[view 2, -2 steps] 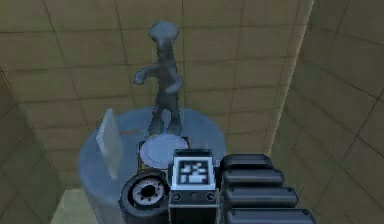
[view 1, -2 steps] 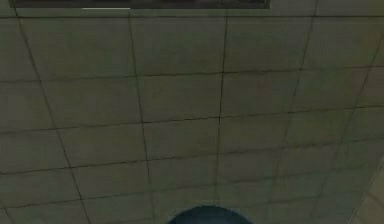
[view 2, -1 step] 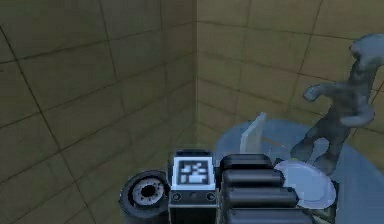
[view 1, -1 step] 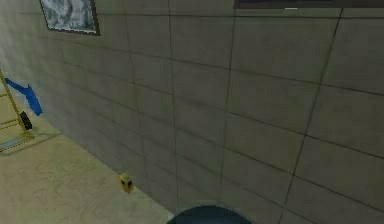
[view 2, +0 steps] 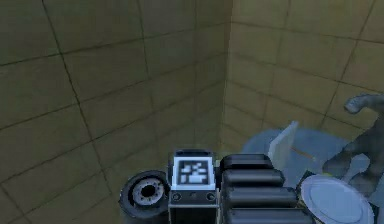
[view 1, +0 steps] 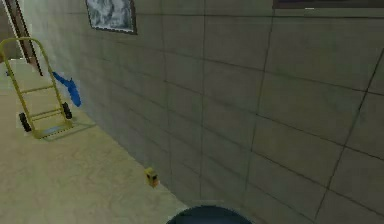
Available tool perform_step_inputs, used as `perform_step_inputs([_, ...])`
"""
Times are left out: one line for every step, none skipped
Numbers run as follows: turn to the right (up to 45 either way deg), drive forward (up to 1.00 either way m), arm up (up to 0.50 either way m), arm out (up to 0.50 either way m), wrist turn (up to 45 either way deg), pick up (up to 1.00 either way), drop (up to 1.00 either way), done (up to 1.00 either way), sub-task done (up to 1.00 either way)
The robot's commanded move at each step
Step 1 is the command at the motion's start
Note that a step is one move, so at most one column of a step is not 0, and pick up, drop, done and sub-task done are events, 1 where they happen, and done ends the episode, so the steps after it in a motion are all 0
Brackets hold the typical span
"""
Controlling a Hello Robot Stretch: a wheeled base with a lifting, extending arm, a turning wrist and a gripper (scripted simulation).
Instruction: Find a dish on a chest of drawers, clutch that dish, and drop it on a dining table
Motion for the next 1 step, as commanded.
perform_step_inputs([45.0,0.0,0.0,0.0,0.0,0.0,0.0,0.0,0.0])
